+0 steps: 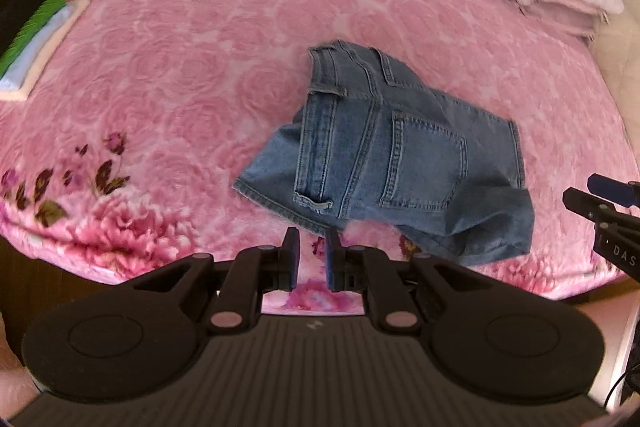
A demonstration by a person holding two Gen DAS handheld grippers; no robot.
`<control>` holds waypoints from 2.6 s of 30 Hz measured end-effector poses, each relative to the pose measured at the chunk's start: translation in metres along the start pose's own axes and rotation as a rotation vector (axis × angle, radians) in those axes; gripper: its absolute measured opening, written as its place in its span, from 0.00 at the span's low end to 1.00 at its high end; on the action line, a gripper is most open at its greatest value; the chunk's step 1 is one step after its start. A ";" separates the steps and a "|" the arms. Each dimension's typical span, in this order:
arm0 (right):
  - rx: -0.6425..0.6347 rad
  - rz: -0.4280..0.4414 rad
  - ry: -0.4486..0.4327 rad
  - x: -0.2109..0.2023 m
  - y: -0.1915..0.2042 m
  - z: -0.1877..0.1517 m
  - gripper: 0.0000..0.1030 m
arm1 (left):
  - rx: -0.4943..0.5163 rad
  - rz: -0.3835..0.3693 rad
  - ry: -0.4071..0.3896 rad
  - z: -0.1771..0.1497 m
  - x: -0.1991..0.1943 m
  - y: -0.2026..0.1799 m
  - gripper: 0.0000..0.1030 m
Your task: Fold clothes
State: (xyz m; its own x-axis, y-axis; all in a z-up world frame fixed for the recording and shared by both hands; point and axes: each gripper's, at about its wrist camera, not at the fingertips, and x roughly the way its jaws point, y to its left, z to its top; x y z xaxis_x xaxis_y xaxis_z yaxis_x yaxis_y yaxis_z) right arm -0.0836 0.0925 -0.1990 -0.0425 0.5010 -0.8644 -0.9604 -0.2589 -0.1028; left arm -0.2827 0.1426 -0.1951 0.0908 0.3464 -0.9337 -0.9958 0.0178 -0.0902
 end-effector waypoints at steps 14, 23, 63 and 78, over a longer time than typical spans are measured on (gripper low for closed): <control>0.068 -0.048 0.160 0.026 -0.004 -0.039 0.38 | 0.094 0.004 0.139 -0.029 0.043 -0.012 0.09; -0.018 -0.005 0.129 0.011 -0.019 -0.065 0.38 | 0.017 0.046 0.133 -0.060 0.032 -0.039 0.09; -0.889 -0.279 -0.033 0.191 0.113 -0.092 0.68 | -0.107 -0.006 0.213 -0.032 0.146 0.068 0.12; -0.381 0.112 -0.010 0.161 0.021 -0.004 0.06 | -0.179 0.007 0.255 -0.019 0.155 0.054 0.12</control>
State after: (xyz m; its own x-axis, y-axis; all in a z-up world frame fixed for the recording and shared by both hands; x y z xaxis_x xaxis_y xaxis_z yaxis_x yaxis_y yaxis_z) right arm -0.1091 0.1642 -0.3426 -0.1459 0.4598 -0.8760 -0.7788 -0.5994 -0.1850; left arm -0.3222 0.1792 -0.3516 0.1067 0.0990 -0.9894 -0.9801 -0.1567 -0.1214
